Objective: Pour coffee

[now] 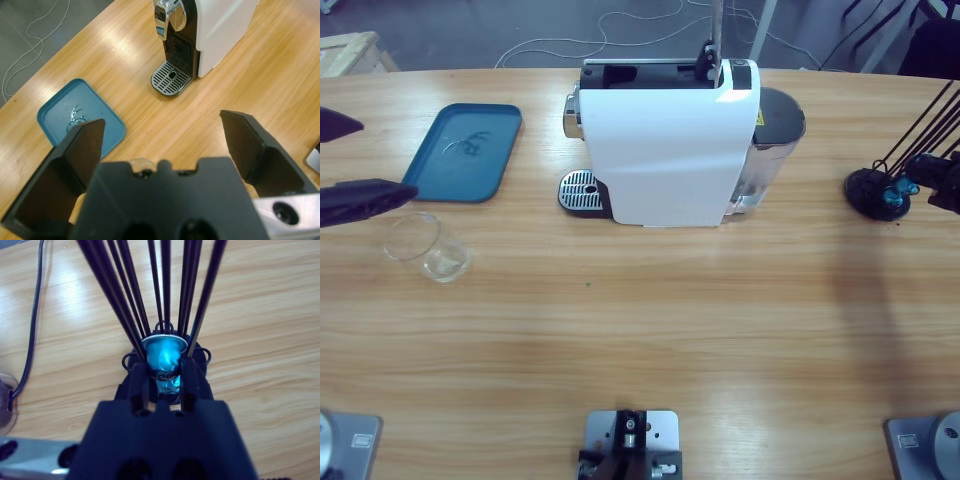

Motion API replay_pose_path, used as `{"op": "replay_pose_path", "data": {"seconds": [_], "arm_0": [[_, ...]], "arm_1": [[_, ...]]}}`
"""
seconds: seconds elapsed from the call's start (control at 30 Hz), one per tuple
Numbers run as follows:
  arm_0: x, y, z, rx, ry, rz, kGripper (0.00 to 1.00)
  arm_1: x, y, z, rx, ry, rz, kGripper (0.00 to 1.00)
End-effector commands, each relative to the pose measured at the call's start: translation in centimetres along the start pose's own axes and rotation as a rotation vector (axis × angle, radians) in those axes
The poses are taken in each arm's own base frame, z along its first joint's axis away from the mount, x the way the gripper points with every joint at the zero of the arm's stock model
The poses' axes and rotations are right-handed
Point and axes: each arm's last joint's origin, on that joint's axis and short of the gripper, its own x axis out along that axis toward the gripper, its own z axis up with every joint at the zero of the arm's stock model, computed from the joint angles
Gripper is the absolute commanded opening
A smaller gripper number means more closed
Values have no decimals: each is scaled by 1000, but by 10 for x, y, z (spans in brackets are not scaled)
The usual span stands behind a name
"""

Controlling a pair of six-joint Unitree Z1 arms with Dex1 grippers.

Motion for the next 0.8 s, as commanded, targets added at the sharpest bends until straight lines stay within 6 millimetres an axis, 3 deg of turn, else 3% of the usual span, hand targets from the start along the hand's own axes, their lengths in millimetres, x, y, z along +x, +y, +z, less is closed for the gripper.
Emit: {"op": "replay_pose_path", "data": {"seconds": [0.03,0.07,0.27,0.47,0.63,0.7,0.8], "arm_0": [[11,-2,-5,0,51,-2,991],[11,-2,-5,0,52,-3,991],[14,-2,-7,-6,64,-6,991],[14,-3,-9,-6,69,-7,991],[14,-3,-11,-15,72,-7,991],[13,-3,-13,-15,73,-6,991],[10,-4,-15,-15,66,-5,991]], "arm_1": [[9,-1,-3,-14,34,-10,36],[8,-1,-2,-16,28,-11,0],[-14,-3,15,-19,-45,-5,0],[-64,-5,65,-13,-173,3,0],[-104,-9,91,-14,-218,-6,0],[-125,-14,93,-16,-233,-3,0],[-141,7,88,-150,-210,228,0]]}}
